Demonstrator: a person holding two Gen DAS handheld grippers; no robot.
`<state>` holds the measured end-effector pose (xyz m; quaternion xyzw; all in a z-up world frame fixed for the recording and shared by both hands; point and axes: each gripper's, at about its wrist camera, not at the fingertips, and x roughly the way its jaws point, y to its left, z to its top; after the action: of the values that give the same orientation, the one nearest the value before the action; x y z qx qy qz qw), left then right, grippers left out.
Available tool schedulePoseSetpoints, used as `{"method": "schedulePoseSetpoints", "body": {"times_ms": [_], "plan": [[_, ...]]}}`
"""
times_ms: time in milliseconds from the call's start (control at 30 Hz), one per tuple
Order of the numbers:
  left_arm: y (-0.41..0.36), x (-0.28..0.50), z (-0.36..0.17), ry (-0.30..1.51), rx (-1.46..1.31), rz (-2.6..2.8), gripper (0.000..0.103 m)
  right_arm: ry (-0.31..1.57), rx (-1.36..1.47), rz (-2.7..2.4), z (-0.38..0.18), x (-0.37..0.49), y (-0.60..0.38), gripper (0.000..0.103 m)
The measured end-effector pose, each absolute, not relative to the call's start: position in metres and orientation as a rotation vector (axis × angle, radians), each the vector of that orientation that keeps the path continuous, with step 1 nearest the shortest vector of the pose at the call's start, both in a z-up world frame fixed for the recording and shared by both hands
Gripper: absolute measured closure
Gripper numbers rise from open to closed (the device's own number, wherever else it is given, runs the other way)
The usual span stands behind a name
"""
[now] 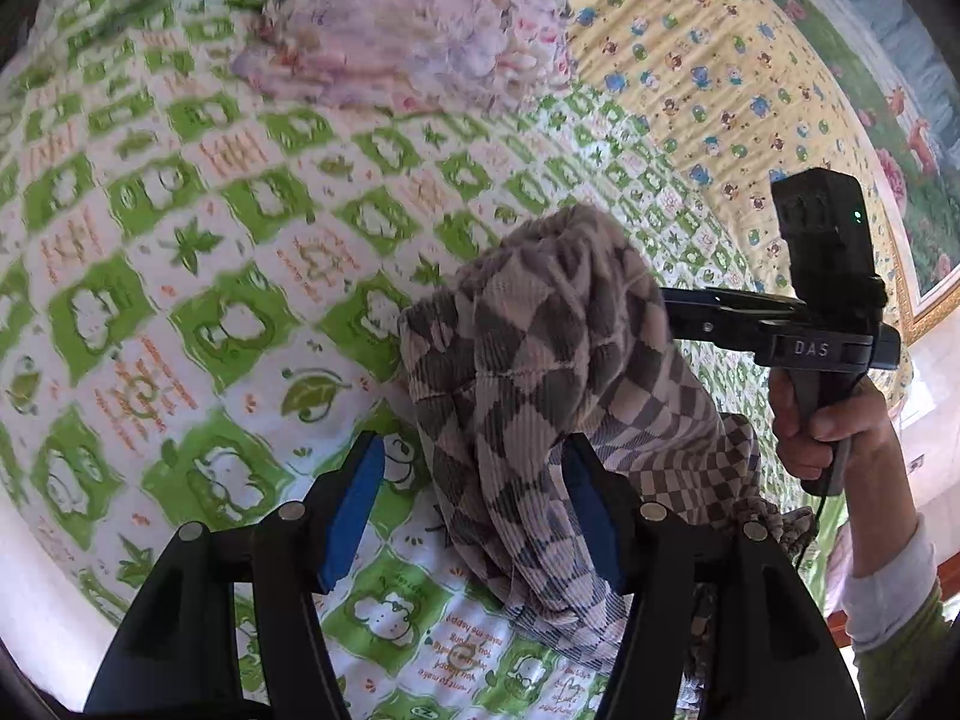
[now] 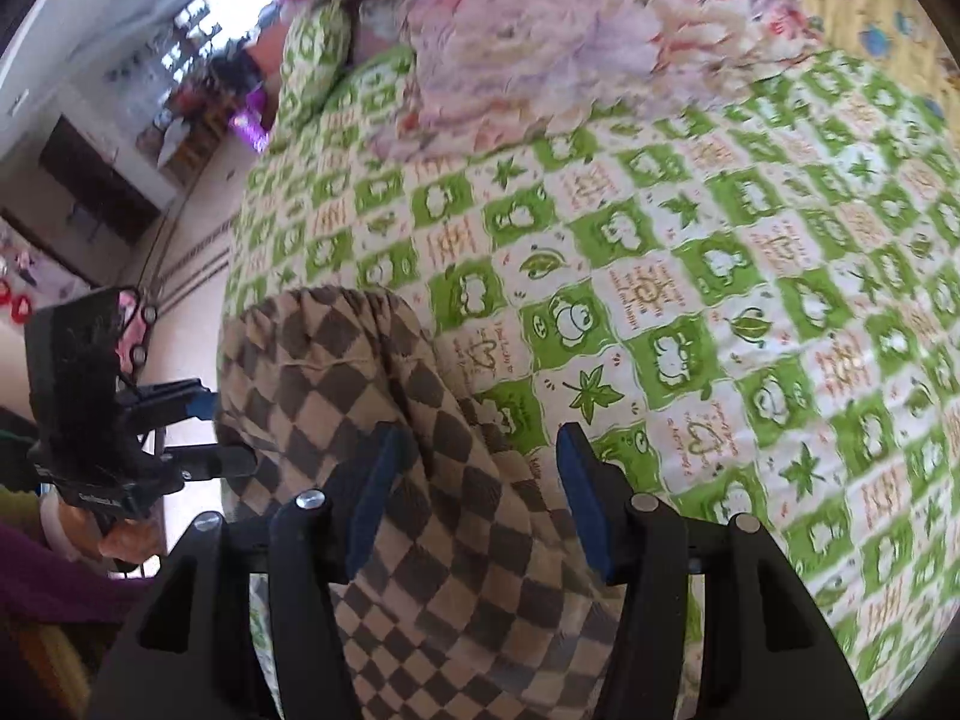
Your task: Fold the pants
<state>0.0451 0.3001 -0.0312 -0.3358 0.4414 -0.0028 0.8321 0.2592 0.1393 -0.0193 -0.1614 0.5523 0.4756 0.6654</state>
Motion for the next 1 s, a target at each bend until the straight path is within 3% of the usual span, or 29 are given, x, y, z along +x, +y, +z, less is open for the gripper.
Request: {"method": "schedulePoseSetpoints", "body": {"times_ms": [200,300,333,367,400,433,500,567,700,1000], "plan": [[0.305,0.049,-0.055,0.962,-0.791,-0.037,0.041,1.391,-0.37,1.133,-0.06,0.276,0.15,0.033],[0.301,0.054,-0.056,0.953,-0.767,-0.033,0.041,1.414,-0.335,1.13,-0.068,0.279,0.153,0.032],[0.298,0.056,-0.056,0.953,-0.754,-0.03,0.042,1.41,-0.335,1.138,-0.067,0.277,0.154,0.034],[0.294,0.059,-0.055,0.955,-0.74,-0.028,0.042,1.415,-0.319,1.161,-0.066,0.276,0.156,0.047],[0.291,0.061,-0.055,0.954,-0.725,-0.027,0.043,1.435,-0.276,1.193,-0.065,0.275,0.155,0.07],[0.288,0.063,-0.054,0.952,-0.712,-0.029,0.044,1.43,-0.254,1.192,-0.063,0.273,0.153,0.072],[0.284,0.066,-0.053,0.948,-0.706,-0.056,0.058,1.396,-0.275,1.179,-0.056,0.267,0.152,0.083],[0.282,0.067,-0.051,0.937,-0.701,-0.059,0.064,1.371,-0.247,1.128,-0.047,0.266,0.145,0.092],[0.277,0.061,-0.03,0.884,-0.668,-0.092,0.071,1.287,-0.162,1.065,-0.017,0.264,0.127,0.094],[0.248,0.05,0.035,0.765,-0.568,-0.185,0.074,1.104,-0.034,1.035,0.056,0.229,0.064,0.094]]}}
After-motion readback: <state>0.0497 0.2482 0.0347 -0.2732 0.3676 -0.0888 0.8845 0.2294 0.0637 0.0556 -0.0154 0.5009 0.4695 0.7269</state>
